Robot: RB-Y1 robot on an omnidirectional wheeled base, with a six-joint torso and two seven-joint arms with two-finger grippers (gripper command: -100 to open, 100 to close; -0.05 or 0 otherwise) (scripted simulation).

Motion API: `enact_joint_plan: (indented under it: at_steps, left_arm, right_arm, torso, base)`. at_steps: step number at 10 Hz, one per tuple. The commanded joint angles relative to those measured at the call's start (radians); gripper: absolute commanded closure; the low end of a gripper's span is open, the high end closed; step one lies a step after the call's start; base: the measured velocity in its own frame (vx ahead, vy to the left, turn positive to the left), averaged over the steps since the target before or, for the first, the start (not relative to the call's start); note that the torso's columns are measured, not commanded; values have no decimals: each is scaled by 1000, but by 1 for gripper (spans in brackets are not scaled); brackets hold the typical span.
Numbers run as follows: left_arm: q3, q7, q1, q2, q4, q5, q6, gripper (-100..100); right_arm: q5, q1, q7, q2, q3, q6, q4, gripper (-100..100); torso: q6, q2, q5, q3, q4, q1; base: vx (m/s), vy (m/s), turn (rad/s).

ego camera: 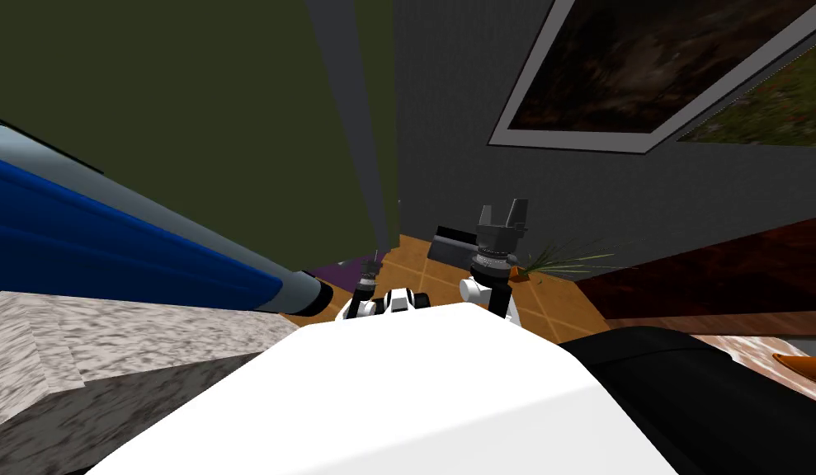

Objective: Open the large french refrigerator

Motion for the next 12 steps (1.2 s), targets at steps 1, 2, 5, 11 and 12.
enact_joint_plan:
  at_steps: [1, 2, 5, 11, 12]
  left_arm:
    - [-22, -7, -66, -41, 59, -16, 1, 100]
    - [-40, -13, -95, -75, 89, -30, 7, 100]
    - [-78, -24, -187, -143, 177, -57, 17, 100]
    - [-92, -29, -238, -93, 224, -68, 24, -100]
    - [-90, -31, -238, -67, 226, -68, 25, -100]
  right_arm:
    - [0, 0, 0, 0, 0, 0, 0, 0]
    - [0, 0, 0, 0, 0, 0, 0, 0]
    - [0, 0, 0, 0, 0, 0, 0, 0]
    - [0, 0, 0, 0, 0, 0, 0, 0]
    - [0, 1, 0, 0, 0, 0, 0, 0]
  torso:
    - [0, -2, -1, -1, -1, -1]
    - [0, -4, -1, -3, -2, -5]
    - [1, -3, -1, -2, -1, -2]
    - [0, -8, -2, -5, -3, -6]
    - [0, -6, -1, -4, -2, -3]
  base:
    - [-150, 144, -44]
    - [-186, 154, -60]
    - [-151, 158, -79]
    - [-98, 90, -20]
    - [17, -20, 11]
